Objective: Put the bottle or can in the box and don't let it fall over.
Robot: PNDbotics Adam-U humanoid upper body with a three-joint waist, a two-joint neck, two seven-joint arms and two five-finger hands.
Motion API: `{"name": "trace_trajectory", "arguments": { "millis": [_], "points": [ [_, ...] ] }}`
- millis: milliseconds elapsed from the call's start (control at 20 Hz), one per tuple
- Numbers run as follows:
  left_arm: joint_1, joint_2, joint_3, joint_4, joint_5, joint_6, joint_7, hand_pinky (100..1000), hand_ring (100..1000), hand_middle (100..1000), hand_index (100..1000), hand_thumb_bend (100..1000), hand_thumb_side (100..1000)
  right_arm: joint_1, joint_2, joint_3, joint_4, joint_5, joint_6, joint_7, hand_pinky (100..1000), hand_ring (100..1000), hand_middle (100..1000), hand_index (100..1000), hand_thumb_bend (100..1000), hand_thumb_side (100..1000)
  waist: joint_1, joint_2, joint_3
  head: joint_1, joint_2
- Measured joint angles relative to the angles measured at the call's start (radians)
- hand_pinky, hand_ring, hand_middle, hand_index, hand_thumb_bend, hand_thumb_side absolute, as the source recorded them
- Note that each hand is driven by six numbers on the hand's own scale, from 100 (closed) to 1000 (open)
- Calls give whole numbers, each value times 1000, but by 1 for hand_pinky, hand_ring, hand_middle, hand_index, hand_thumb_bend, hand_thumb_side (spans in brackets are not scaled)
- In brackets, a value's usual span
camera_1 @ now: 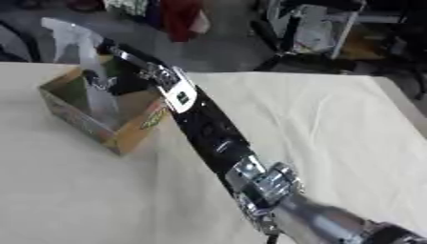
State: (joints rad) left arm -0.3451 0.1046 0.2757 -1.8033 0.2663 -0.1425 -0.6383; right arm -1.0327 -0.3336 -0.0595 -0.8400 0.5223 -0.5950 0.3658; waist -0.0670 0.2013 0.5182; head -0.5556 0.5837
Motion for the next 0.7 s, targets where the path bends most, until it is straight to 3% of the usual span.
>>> {"name": "trace_trajectory", "arguments": {
  "millis": [150, 300, 550, 600, 650, 700],
  "points": [
    [0, 0, 1, -3, -3, 0, 1, 723, 1000, 943, 1000, 526, 962, 5, 3, -16, 27, 128, -10, -62, 1000, 1000, 1000, 1000, 100, 479, 0, 0, -7, -2, 0],
    [2, 0, 6, -3, -6, -2, 2, 722, 1000, 943, 1000, 524, 967, 9, 3, -28, 40, 151, -14, -101, 1000, 1000, 1000, 1000, 100, 474, 0, 0, -17, -2, -1],
    [30, 2, 12, -2, -17, -7, 6, 720, 1000, 943, 1000, 523, 983, 13, -8, -45, 40, 41, 16, -116, 982, 1000, 1000, 1000, 100, 513, 6, -2, -63, 10, 10],
    [36, 3, 12, -1, -20, -8, 6, 720, 1000, 943, 1000, 518, 982, 14, -16, -46, 38, 5, 26, -110, 962, 1000, 1000, 1000, 100, 604, 9, -4, -74, 14, 14],
    [44, 7, 13, 1, -23, -10, 7, 720, 1000, 943, 1000, 517, 987, 16, -21, -47, 34, -33, 37, -104, 961, 1000, 1000, 1000, 100, 520, 11, -8, -88, 20, 20],
    [54, 12, 16, 4, -26, -13, 8, 719, 1000, 942, 1000, 521, 991, 23, -28, -49, 26, -71, 48, -97, 938, 997, 989, 992, 100, 520, 13, -15, -104, 28, 24]
  ]
}}
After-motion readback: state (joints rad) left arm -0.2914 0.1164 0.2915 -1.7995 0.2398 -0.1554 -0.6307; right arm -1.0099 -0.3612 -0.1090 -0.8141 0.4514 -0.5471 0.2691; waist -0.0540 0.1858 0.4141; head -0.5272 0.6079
